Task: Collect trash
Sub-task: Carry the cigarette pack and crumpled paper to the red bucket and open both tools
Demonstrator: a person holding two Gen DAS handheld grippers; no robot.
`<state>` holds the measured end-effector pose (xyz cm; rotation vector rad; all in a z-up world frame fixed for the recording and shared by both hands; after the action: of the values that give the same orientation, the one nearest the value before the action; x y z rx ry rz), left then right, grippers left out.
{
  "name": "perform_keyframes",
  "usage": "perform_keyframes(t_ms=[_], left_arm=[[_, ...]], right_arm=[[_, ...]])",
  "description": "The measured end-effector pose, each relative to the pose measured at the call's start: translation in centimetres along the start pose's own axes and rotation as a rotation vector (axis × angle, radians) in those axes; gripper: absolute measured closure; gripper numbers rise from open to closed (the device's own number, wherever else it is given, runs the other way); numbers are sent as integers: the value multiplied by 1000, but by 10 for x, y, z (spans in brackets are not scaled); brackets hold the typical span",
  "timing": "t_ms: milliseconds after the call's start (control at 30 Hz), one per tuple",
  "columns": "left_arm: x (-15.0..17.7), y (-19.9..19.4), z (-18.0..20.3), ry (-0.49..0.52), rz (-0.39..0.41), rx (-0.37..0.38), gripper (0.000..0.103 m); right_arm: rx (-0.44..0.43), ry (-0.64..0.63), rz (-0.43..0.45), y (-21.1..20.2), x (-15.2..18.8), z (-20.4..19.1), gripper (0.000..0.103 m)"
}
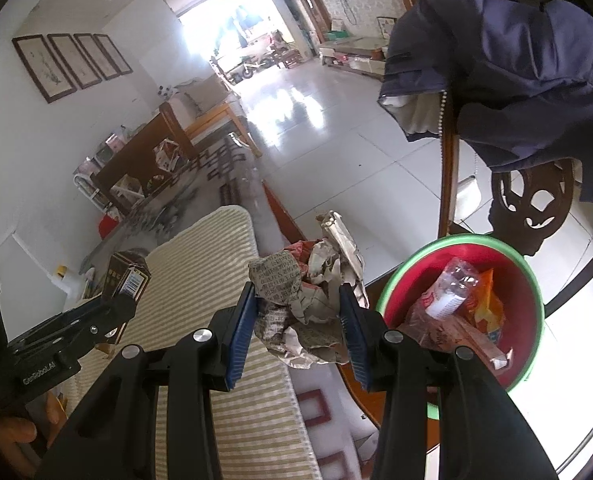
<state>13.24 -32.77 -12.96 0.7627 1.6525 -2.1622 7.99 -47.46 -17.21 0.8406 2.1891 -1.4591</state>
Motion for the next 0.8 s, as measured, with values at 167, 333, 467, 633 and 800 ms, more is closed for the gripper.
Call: perform_keyframes(t_ms=[167, 333, 467, 633, 800], left_arm=[[0, 13, 39, 55, -16, 75, 53], [3, 31, 82, 111, -49, 160, 53], [3, 50, 117, 147, -74, 219, 55], [-4, 62, 141, 160, -78, 252, 56], [-11, 65, 128, 148, -68, 214, 56]], right_arm=[[59, 54, 23, -12, -5, 39, 62], [130, 124, 40, -28, -4, 83, 62], [171, 161, 45, -37, 0, 113, 62], [203, 172, 29, -38, 2, 136, 62], [177, 177, -62, -17, 15, 145, 54]])
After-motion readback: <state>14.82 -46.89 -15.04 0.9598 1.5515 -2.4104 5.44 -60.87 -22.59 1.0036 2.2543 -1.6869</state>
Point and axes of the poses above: each gripper's, at about its wrist camera, not at the fingertips, and y roughly the way its jaws point, z to its right, x to its underside, the point moved 9 cm from there along y, roughly the way its jaws point, and after that the axes turned 6 degrees about -y, right-handed, at the moved point
